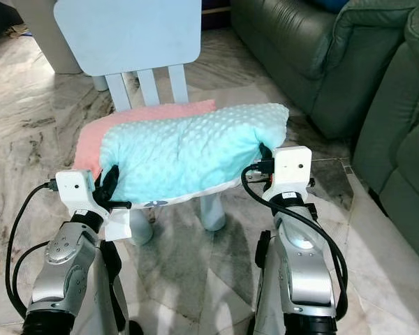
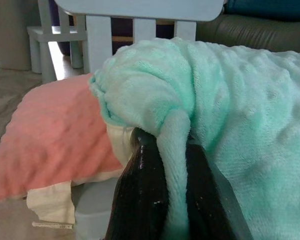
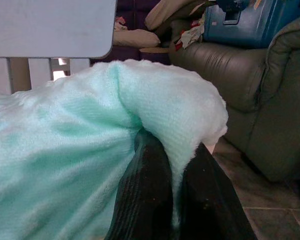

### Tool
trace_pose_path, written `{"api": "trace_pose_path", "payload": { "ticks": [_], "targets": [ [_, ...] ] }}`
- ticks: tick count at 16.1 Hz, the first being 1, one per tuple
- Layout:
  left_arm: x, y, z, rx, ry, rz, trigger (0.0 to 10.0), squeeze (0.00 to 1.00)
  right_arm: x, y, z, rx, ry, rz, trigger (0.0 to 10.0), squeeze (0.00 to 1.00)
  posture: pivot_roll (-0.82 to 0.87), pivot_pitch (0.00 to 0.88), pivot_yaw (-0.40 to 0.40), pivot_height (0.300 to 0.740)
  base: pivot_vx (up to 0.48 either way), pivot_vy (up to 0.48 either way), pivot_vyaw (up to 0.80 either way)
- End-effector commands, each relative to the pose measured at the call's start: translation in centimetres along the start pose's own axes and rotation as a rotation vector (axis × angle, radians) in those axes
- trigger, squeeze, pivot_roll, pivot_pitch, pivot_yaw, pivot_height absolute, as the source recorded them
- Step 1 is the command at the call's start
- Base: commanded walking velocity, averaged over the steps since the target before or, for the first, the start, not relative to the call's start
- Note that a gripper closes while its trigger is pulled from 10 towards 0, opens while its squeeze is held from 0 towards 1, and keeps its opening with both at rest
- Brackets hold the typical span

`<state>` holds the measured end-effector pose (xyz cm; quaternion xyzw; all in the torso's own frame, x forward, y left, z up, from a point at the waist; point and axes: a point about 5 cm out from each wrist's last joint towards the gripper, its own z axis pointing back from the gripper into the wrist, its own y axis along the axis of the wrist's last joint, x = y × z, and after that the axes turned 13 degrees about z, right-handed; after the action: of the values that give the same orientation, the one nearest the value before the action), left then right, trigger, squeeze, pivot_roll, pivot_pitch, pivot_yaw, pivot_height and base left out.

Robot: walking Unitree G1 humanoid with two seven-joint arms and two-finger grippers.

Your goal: Move the pillow to the sofa

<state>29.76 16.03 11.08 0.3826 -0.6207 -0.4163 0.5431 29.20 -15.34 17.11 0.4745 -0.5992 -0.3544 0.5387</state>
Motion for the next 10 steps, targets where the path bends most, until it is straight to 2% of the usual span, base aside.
{"api": "trace_pose_path", "payload": {
  "ticks": [1,4,10],
  "targets": [
    [0.24,0.58,-0.35,0.008,-0.014,-0.012,10.0,0.0,0.26,1.21,-0.15,0.042,-0.013,-0.006,10.0,0.0,-0.2,0.0,0.089,0.365,0.0,0.0,0.0],
    [0.36,0.49,-0.43,0.001,-0.02,-0.012,10.0,0.0,0.3,1.3,-0.14,0.045,-0.011,-0.012,10.0,0.0,-0.2,0.0,0.089,0.37,0.0,0.0,0.0],
    [0.53,0.19,-0.52,-0.01,-0.024,-0.009,10.0,0.0,0.31,1.33,-0.17,0.042,-0.006,-0.017,10.0,0.0,-0.21,0.0,0.09,0.45,0.0,0.0,0.0]
  ]
}}
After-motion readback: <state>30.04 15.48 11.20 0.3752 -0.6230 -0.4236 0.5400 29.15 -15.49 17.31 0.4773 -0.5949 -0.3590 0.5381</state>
